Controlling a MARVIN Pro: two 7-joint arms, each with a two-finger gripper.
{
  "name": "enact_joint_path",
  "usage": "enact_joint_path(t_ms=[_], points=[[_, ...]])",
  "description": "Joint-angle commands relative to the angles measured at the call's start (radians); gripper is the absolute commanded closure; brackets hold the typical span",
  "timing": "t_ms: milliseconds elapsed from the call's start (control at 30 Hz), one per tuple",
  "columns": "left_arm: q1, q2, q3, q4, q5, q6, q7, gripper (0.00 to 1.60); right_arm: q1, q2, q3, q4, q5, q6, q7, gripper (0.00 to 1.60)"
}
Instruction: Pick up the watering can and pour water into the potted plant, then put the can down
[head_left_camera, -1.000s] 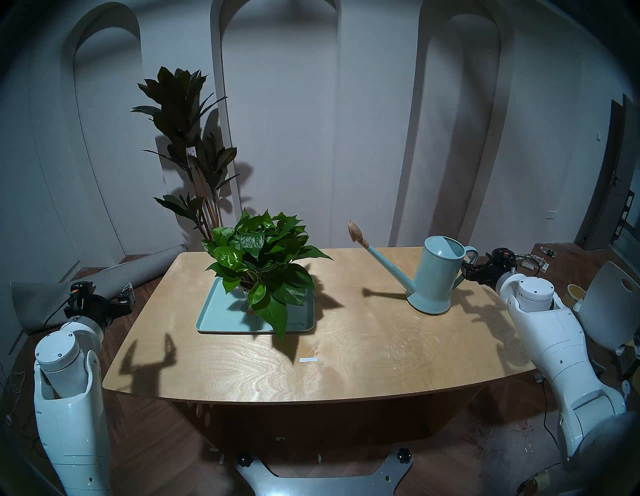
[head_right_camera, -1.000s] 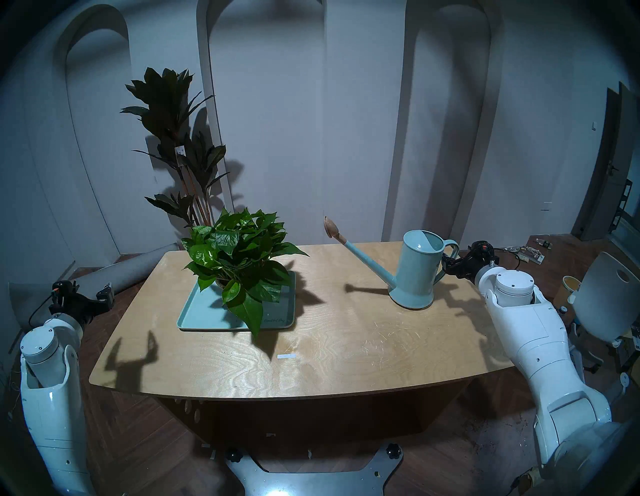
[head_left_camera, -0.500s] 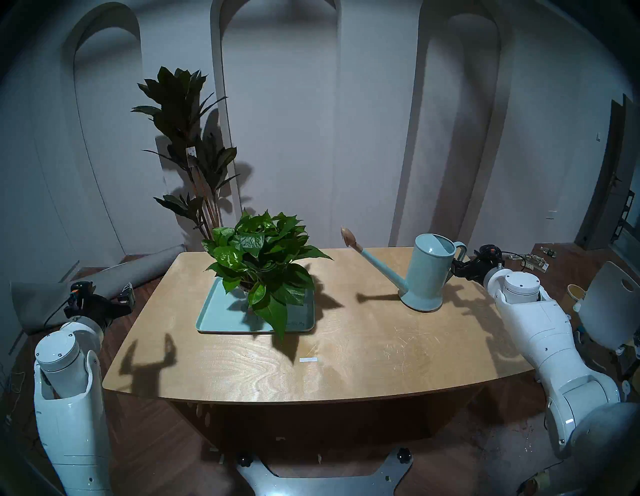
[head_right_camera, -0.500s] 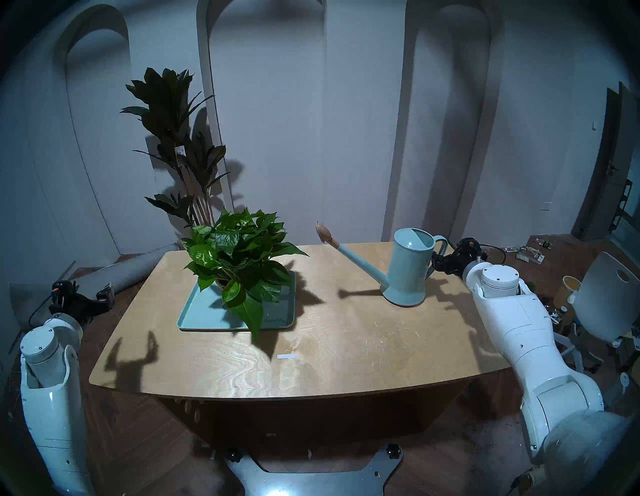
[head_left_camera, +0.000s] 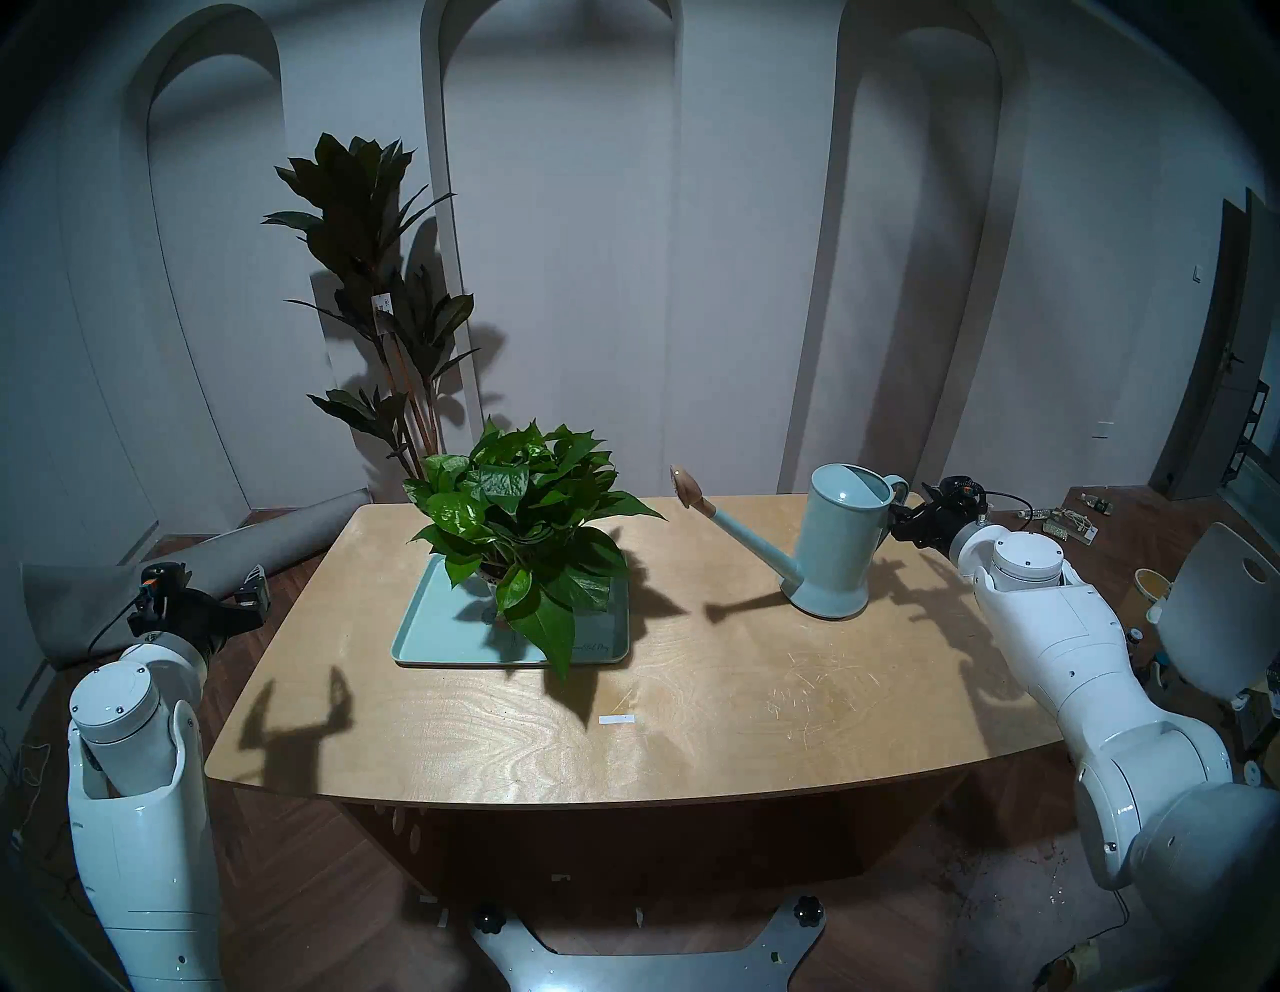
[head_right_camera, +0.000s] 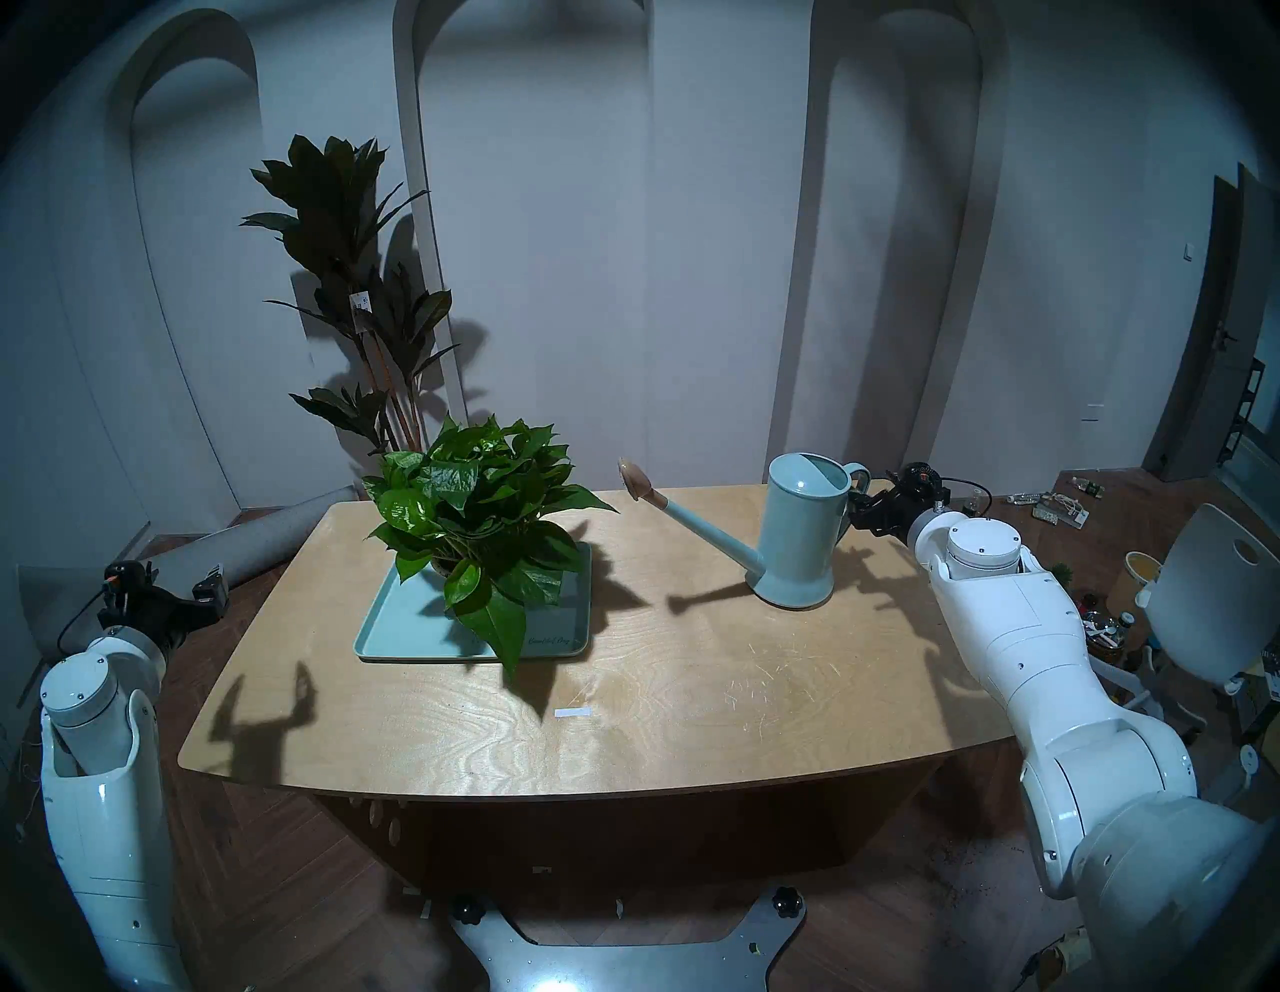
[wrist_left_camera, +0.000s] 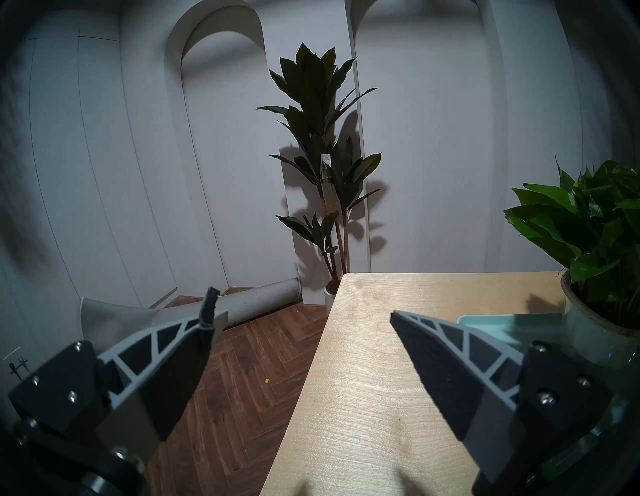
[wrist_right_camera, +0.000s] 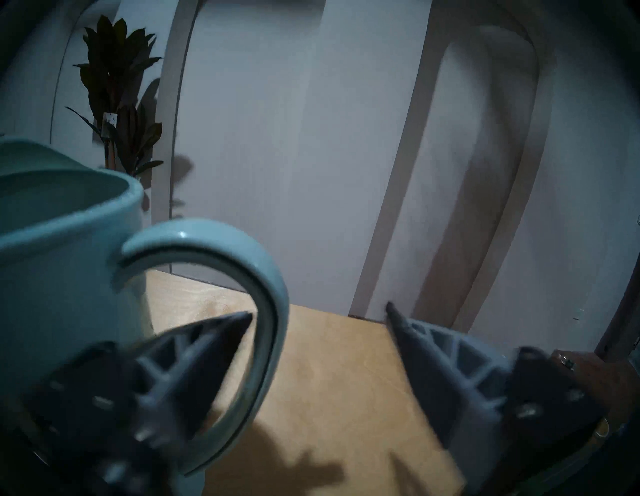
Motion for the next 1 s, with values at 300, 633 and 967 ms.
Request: enact_joint_path(t_ms=[300,633,967], points=[[-0.004,0.005,0.000,-0.020,0.000,-0.003,-0.003,0.00,-0.190,0.045,0.159,-0.137,0.163,-0.086,0.086,1.60],[-0.004,0.005,0.000,-0.021,0.000,-0.002,-0.003,0.00,-0.329,0.036,0.211,-0.268,0.171,-0.071,0.022,1.60],[-0.003,0.005,0.000,-0.022,0.000,-0.002,-0.003,0.00,-0.317,0.036,0.195,-0.302,0.142,-0.025,-0.046,1.60]])
